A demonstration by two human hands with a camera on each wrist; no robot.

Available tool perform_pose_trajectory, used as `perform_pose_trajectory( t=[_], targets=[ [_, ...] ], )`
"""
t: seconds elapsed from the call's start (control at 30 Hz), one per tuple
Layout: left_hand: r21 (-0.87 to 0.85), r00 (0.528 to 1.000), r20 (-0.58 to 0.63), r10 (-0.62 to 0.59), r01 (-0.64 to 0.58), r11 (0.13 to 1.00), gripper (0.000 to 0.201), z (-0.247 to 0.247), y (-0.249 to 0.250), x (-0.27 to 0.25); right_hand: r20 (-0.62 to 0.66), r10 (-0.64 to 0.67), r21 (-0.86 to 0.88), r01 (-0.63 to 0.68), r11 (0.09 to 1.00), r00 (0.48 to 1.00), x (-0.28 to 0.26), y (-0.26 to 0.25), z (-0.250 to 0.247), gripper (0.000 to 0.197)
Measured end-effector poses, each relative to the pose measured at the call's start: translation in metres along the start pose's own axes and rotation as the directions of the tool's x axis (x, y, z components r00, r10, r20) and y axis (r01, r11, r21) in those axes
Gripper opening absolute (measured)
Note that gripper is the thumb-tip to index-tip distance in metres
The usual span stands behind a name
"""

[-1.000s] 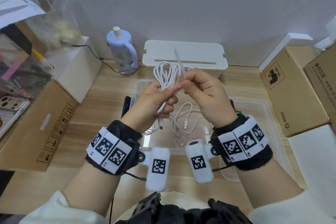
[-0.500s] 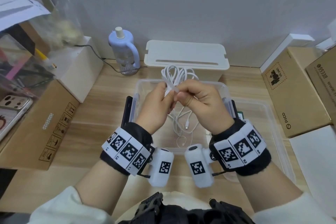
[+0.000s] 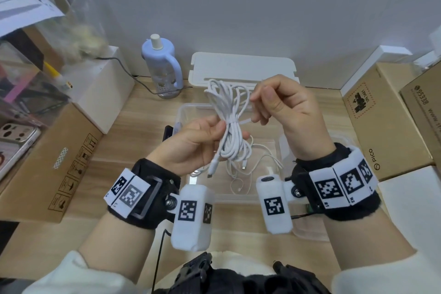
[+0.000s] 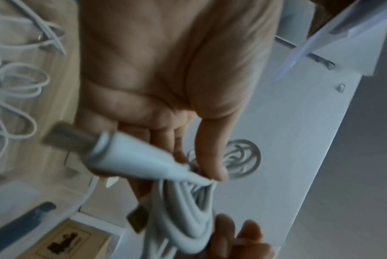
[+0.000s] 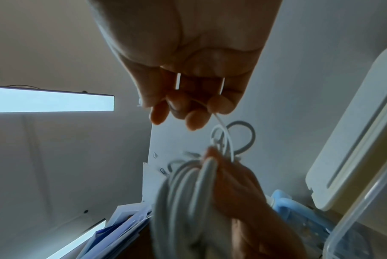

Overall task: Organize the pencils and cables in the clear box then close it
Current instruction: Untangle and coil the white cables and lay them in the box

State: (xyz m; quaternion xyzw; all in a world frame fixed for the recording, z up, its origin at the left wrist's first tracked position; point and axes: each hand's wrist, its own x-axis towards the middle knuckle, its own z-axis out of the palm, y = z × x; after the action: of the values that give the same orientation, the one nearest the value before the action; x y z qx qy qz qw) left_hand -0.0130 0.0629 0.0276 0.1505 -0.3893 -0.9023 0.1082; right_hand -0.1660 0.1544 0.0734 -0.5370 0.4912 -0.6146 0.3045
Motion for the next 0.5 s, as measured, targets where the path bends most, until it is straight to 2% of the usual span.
perform_pose_trajectory(
  t=[0.1, 0.17, 0.23, 0.3, 0.4, 0.5],
  targets=[
    [-0.037, 1.0, -0.017, -0.016, 0.015, 0.999, 0.036, 0.002, 0.002, 0.002, 0.073, -0.005, 0.001, 0.005, 1.0, 0.997, -0.002, -0.006, 0.003, 0.011],
    [-0.03, 0.997, -0.071, -0.004, 0.002, 1.0, 0.029, 0.007, 0.002, 0.003, 0.106, -0.008, 0.004, 0.008, 1.0, 0.994, -0.004, -0.01, 0.005, 0.018],
    [-0.034, 0.992, -0.125, 0.022, -0.026, 0.999, 0.022, 0.014, 0.003, 0.003, 0.129, -0.023, -0.069, 0.032, 0.997, 0.991, -0.005, -0.01, 0.008, 0.022],
    [-0.035, 0.987, -0.149, 0.056, -0.062, 0.997, 0.026, 0.019, 0.002, 0.005, 0.144, -0.03, -0.158, 0.053, 0.986, 0.989, -0.005, -0.01, 0.012, 0.022],
    [0.016, 0.979, -0.158, 0.129, -0.128, 0.992, 0.026, 0.025, 0.005, 0.005, 0.091, 0.02, -0.044, -0.016, 0.999, 0.996, -0.004, -0.011, 0.012, 0.011],
    [0.165, 0.96, -0.191, 0.204, -0.173, 0.971, 0.024, 0.027, 0.008, 0.007, 0.004, 0.071, 0.036, -0.071, 0.997, 0.997, -0.003, -0.011, 0.012, 0.011]
  ],
)
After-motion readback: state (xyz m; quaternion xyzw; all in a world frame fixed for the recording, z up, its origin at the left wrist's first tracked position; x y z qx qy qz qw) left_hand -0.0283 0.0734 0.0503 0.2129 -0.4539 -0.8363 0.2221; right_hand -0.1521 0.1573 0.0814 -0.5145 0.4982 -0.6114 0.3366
